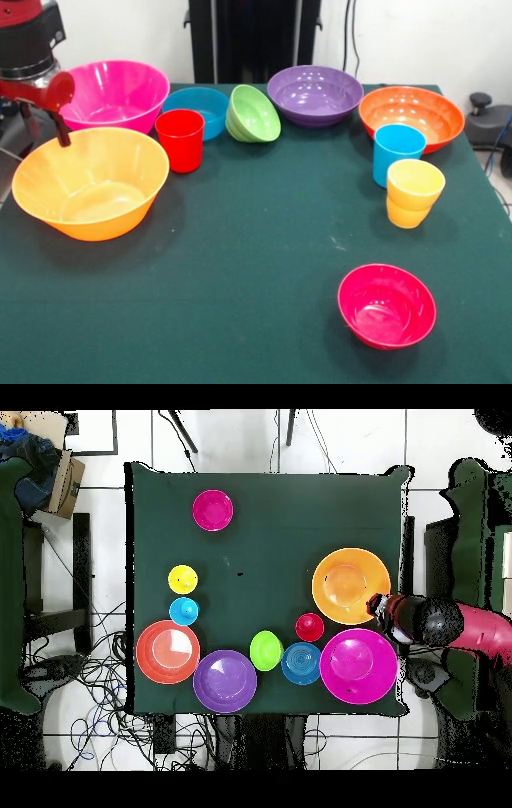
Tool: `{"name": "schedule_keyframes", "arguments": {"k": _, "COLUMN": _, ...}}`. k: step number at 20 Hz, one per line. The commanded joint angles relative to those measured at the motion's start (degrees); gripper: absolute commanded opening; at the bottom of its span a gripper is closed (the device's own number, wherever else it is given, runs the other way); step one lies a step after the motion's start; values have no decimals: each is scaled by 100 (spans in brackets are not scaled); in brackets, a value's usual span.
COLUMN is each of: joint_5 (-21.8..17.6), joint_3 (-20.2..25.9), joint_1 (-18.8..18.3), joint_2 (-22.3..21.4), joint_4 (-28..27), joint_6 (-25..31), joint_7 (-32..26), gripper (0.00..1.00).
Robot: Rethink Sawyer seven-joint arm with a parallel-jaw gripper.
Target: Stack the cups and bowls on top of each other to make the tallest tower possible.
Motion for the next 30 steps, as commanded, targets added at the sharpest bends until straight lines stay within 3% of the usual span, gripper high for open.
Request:
{"name": "schedule_keyframes", "arguments": {"k": 1, "joint_5": -625, "joint_3": 162, "joint_1": 119, "joint_2": 440, "joint_4": 110, "joint_6": -44, "joint_7": -1961, "gripper": 100}}
{"name": "schedule_keyframes", "arguments": {"k": 30, "joint_5": -748, "joint_3": 297, "joint_1": -18, "joint_2": 689, "joint_4": -60, "joint_6": -8, "joint_7": -2081, "gripper": 100}}
